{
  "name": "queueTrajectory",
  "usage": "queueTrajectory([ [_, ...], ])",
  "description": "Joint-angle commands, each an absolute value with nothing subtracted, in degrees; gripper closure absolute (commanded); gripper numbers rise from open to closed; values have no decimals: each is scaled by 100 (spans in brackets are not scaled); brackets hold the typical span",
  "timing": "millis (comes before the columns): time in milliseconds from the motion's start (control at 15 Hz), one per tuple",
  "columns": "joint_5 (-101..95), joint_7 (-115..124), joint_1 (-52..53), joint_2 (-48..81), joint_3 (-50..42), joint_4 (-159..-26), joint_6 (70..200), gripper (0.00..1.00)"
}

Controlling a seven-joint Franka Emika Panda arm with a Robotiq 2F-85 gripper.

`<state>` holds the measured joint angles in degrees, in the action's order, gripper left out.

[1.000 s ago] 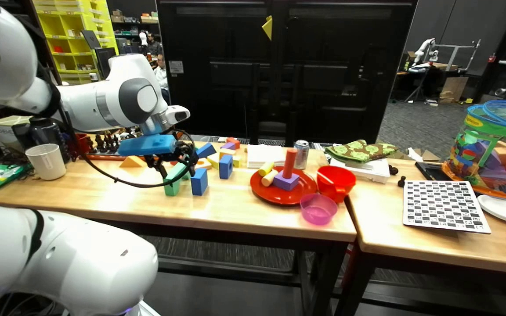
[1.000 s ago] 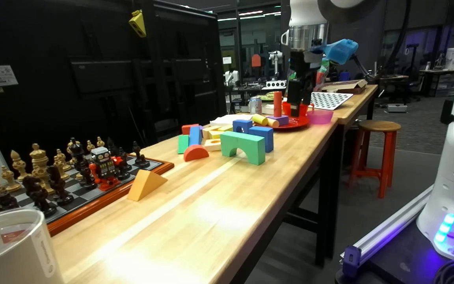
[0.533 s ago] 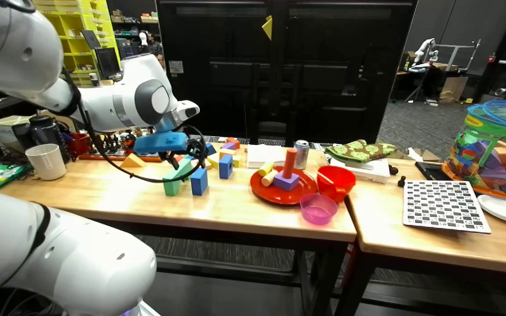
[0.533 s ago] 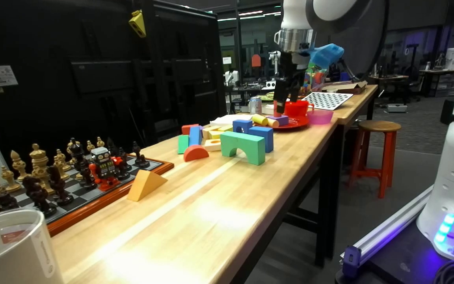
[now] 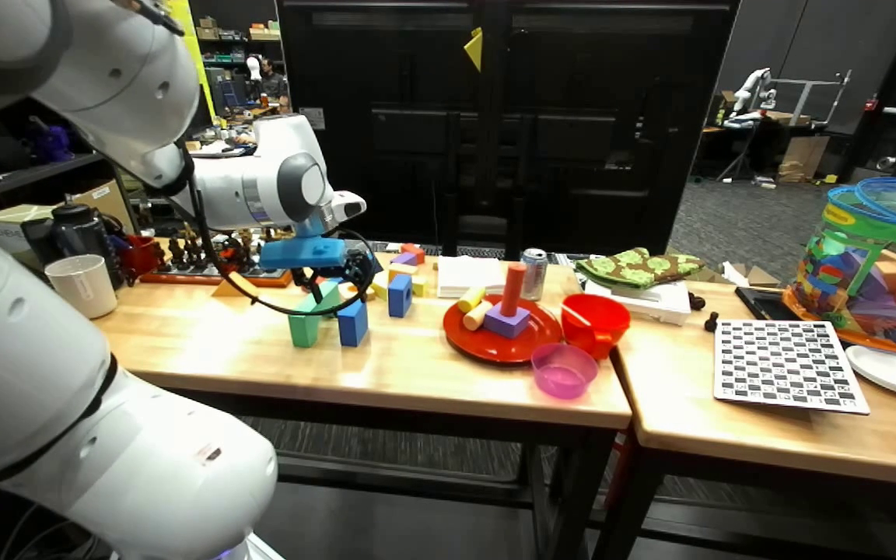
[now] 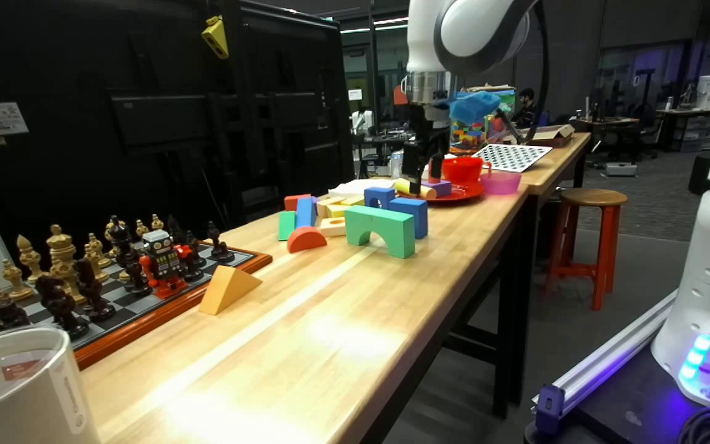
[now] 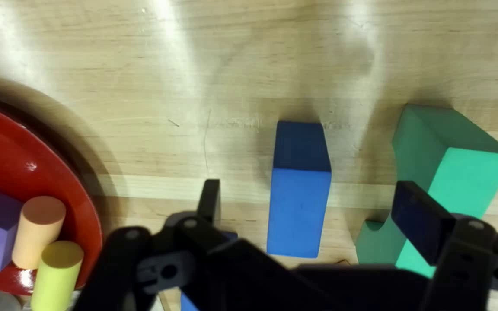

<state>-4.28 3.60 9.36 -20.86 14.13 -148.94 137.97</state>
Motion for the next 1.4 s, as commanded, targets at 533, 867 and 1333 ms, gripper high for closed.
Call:
queueTrajectory([
  [533,-1336,1268,944,-471,1436,-13941,13727,0],
  [867,-1391,1349,971,-322,1356,-13848,13747,48],
  [1333,-1352,1547,998,-652,1338,-14047,13753,84],
])
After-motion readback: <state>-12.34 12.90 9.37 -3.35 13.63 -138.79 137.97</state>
